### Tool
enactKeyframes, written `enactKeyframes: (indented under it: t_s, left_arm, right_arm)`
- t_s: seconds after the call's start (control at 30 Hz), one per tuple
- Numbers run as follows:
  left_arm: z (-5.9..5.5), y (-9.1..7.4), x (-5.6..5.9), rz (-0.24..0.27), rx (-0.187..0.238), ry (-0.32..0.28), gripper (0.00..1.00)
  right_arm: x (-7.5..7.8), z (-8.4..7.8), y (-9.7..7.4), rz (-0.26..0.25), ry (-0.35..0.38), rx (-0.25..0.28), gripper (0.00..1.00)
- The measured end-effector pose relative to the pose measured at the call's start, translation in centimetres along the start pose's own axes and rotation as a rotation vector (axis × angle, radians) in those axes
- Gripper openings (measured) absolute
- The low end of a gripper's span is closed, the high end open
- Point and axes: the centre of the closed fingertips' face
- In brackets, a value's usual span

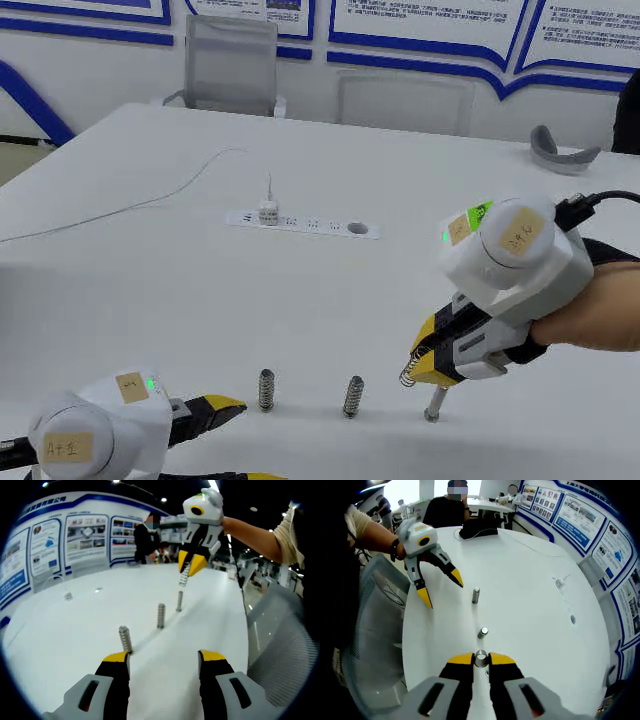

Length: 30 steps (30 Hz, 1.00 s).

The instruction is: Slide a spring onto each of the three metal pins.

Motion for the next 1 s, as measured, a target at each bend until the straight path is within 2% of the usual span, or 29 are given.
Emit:
enactKeyframes:
  t_s: [0.23,0.6,1.0]
  left_arm:
    - [0.0,-0.1,-0.3,0.01,0.003,-0.008,0.59]
    - [-0.1,-0.4,-0.5,0.022,0.004,-0.02,0.62]
    - [-0.2,-0.3,-0.5,0.024,0.004,-0.028,0.65]
  right_arm:
    - [0.9,-0.9,0.3,-0.007,0.012,-0.027,0.12]
    - [2.2,-3.1,0.7,-0.02,0.021,-0.098,0.12]
    - [2.3,-5.0,1.5,-0.016,0.022,-0.155,0.12]
Point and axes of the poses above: the centre of the closed fingertips' face, and the gripper's own axes: y roughly forward along the fingers, x roughly to its right, z roughly out of its top, and after that the axes turned 15 degrees about -z, right-handed
